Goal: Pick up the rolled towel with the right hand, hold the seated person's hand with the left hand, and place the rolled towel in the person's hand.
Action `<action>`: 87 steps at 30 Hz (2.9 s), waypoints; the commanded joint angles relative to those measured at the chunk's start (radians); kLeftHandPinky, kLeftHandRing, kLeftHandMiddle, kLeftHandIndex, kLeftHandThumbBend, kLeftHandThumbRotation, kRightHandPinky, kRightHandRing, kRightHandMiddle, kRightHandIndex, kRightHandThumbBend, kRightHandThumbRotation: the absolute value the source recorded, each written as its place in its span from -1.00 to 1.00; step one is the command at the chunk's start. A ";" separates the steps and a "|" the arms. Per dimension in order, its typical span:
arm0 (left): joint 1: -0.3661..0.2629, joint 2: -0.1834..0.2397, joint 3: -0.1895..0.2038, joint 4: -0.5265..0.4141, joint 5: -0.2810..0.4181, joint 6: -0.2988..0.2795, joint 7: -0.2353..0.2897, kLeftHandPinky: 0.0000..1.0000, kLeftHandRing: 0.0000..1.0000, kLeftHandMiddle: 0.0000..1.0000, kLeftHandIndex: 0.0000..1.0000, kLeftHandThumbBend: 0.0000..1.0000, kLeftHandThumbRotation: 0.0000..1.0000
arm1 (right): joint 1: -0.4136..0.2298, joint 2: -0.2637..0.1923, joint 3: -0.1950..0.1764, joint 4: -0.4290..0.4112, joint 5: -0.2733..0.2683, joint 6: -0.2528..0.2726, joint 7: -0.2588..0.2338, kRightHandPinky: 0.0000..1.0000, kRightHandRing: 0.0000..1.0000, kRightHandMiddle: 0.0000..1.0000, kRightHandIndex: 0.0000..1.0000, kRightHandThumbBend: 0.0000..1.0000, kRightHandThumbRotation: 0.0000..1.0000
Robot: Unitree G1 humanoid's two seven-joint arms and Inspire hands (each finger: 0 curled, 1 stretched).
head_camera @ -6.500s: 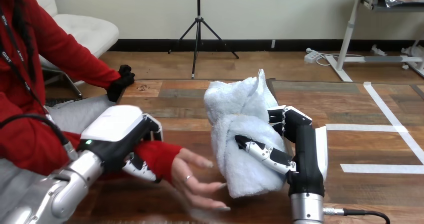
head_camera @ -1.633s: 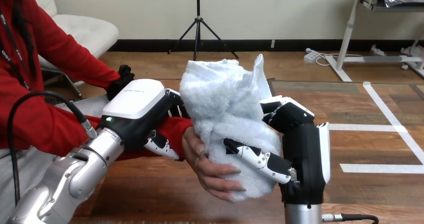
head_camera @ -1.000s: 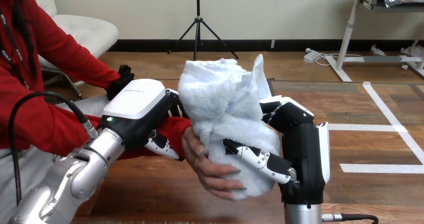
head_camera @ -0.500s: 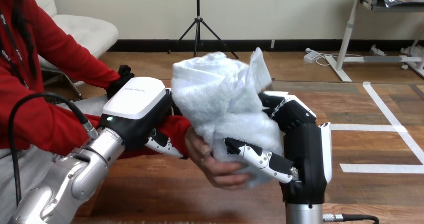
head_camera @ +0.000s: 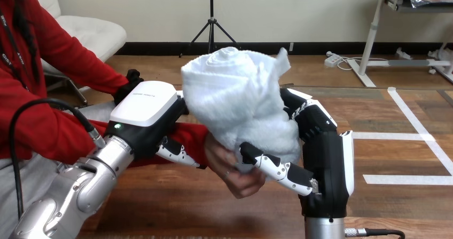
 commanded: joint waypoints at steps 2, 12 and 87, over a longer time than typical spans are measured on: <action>-0.036 -0.017 0.009 -0.074 -0.012 0.000 0.004 0.31 0.49 0.62 0.75 1.00 -0.33 | -0.067 0.090 -0.001 -0.033 -0.010 -0.028 -0.003 0.14 0.28 0.31 0.30 0.63 -0.95; -0.020 -0.014 0.011 -0.097 -0.002 0.010 0.008 0.44 0.60 0.70 0.82 1.00 -0.26 | -0.068 0.084 -0.002 -0.023 0.007 -0.021 0.002 0.15 0.28 0.30 0.30 0.61 -0.95; 0.169 -0.010 0.082 -0.223 -0.058 -0.007 0.046 0.89 0.97 0.99 1.00 1.00 0.07 | -0.050 0.015 -0.063 -0.017 0.093 0.099 0.092 0.78 0.87 0.90 0.97 1.00 -0.07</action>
